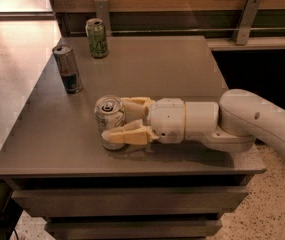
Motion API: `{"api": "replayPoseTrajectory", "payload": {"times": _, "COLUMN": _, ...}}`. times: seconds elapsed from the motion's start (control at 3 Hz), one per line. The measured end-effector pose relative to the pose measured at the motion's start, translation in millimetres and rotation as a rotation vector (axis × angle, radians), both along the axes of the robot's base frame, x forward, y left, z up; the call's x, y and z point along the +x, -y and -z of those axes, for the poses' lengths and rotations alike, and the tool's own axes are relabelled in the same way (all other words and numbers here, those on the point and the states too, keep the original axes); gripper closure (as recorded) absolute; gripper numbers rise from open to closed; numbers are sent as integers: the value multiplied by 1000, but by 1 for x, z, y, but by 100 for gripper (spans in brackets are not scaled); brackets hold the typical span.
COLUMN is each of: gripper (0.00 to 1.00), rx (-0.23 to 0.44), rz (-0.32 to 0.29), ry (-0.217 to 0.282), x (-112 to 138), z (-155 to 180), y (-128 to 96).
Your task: Knock 7up can over
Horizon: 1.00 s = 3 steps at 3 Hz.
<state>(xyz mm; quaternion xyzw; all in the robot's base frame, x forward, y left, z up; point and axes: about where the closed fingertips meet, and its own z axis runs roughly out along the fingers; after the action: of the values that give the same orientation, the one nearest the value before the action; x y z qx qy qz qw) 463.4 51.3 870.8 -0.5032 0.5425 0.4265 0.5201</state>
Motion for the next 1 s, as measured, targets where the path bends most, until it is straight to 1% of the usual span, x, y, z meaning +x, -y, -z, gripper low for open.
{"api": "replayPoseTrajectory", "payload": {"times": 0.67, "gripper": 87, "rx": -1, "rz": -8, "ry": 3, "x": -2, "z": -1, "y": -4}}
{"api": "replayPoseTrajectory", "payload": {"times": 1.0, "gripper": 100, "rx": -2, "rz": -11, "ry": 4, "x": -3, "z": -2, "y": -6}}
